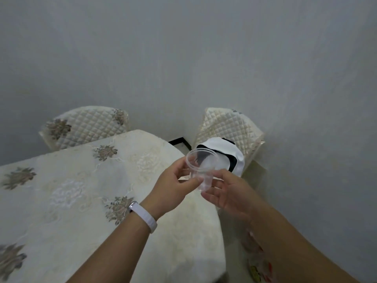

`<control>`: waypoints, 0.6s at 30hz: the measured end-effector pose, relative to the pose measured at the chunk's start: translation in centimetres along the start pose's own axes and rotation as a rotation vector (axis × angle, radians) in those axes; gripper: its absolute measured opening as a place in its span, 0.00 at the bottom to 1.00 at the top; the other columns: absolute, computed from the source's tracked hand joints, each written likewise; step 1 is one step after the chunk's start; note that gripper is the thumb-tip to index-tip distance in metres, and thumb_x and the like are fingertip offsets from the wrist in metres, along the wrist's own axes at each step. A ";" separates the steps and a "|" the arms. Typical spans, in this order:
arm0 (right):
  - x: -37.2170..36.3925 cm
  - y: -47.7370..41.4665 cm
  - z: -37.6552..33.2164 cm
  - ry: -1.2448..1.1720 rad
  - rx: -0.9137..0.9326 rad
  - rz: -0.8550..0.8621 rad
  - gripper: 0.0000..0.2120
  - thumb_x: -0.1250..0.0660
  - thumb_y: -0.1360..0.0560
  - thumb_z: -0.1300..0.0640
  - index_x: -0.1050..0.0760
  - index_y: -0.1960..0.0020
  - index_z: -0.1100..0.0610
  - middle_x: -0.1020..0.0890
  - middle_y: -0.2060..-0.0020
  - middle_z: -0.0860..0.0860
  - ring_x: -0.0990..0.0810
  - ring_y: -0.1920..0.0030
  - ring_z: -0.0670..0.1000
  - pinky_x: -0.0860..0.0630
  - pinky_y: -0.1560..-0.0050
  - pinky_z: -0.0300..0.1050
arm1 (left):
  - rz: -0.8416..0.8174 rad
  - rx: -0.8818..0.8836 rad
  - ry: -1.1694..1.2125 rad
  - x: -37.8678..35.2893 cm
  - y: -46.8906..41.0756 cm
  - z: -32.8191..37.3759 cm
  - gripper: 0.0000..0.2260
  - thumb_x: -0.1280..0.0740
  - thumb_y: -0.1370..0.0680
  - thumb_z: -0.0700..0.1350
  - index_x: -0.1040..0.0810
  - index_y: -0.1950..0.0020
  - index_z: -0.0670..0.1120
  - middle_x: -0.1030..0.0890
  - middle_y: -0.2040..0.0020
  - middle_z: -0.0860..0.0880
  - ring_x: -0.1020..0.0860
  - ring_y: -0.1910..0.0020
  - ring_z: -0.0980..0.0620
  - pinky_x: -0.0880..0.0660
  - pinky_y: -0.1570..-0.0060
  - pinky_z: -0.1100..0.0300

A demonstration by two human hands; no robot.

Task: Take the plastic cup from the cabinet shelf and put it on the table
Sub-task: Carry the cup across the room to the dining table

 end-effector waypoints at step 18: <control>-5.6 -16.3 -1.2 0.125 -0.327 -0.412 0.09 0.36 0.24 0.59 0.22 0.46 0.60 0.20 0.50 0.60 0.20 0.59 0.55 0.23 0.47 0.51 | 0.454 0.167 -0.156 7.2 -6.2 -4.3 0.19 0.26 0.27 0.41 0.27 0.41 0.56 0.21 0.41 0.52 0.21 0.45 0.60 0.22 0.53 0.64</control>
Point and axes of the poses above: each hand's wrist, its own y-axis away from the middle knuckle, its own x-axis out of the back of the hand, z = x × y, the point moved 8 cm from there along -y, towards the middle knuckle
